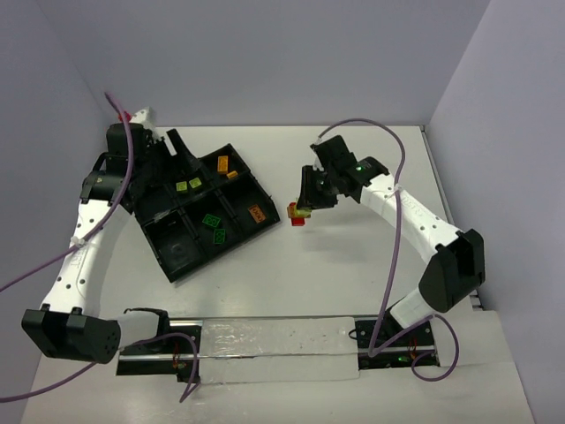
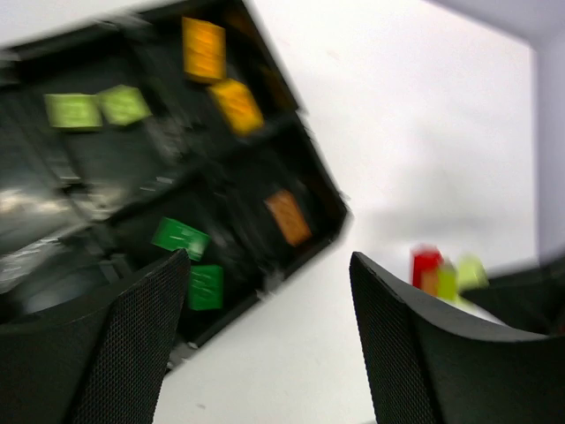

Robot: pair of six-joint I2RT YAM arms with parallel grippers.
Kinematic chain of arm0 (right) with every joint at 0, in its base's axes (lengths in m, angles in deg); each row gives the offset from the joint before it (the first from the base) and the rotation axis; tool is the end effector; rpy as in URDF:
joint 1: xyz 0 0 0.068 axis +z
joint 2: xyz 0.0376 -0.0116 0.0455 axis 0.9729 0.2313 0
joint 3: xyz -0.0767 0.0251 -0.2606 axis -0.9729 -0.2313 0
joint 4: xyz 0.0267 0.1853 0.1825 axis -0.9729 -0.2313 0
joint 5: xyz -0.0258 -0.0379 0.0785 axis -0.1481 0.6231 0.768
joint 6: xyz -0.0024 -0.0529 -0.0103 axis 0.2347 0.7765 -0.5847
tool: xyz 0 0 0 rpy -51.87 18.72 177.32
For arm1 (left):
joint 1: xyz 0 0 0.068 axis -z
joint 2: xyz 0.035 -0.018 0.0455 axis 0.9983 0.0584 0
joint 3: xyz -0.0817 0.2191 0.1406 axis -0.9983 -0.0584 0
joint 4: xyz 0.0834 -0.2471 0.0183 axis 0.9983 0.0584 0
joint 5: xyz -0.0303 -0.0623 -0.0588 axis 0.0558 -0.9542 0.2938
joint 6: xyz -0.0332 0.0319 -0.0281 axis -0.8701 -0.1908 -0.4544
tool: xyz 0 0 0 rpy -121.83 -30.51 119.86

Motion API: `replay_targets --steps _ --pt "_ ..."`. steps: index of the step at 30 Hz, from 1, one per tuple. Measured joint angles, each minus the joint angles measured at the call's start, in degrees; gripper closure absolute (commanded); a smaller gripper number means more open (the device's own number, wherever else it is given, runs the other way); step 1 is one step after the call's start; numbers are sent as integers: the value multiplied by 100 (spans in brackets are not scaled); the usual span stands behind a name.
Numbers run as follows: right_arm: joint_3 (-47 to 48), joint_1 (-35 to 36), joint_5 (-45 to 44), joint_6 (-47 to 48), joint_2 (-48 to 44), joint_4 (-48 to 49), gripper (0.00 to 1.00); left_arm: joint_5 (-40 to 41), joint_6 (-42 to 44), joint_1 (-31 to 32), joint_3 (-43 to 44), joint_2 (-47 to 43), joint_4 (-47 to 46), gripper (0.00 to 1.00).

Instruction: Sort the legos into containers by color

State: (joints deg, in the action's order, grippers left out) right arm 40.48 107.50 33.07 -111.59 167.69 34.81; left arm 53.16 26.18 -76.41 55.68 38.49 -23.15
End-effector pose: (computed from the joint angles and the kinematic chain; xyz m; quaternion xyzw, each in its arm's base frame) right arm 0.2740 0.1703 0.3187 -0.0644 0.9424 0.2178 0.2457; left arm 0.2544 -0.0512 0.3957 -0.0986 0.8698 -0.2174 0.4318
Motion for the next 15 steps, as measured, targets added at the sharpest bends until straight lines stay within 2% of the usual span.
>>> replay_targets --steps 3,7,11,14,15 --pt "258 0 173 -70 -53 5 100 -365 -70 555 -1 45 -16 26" --pt "427 0 173 -251 -57 18 100 -884 -709 1287 -313 84 -426 32" --pt "430 0 75 -408 -58 16 100 -1183 -1416 1639 -926 101 -973 36" --pt "430 0 69 -497 -60 20 100 -1311 -1750 1756 -1199 192 -1259 33" --pt "430 0 70 -521 -60 20 100 -1351 -1829 1776 -1248 238 -1380 26"
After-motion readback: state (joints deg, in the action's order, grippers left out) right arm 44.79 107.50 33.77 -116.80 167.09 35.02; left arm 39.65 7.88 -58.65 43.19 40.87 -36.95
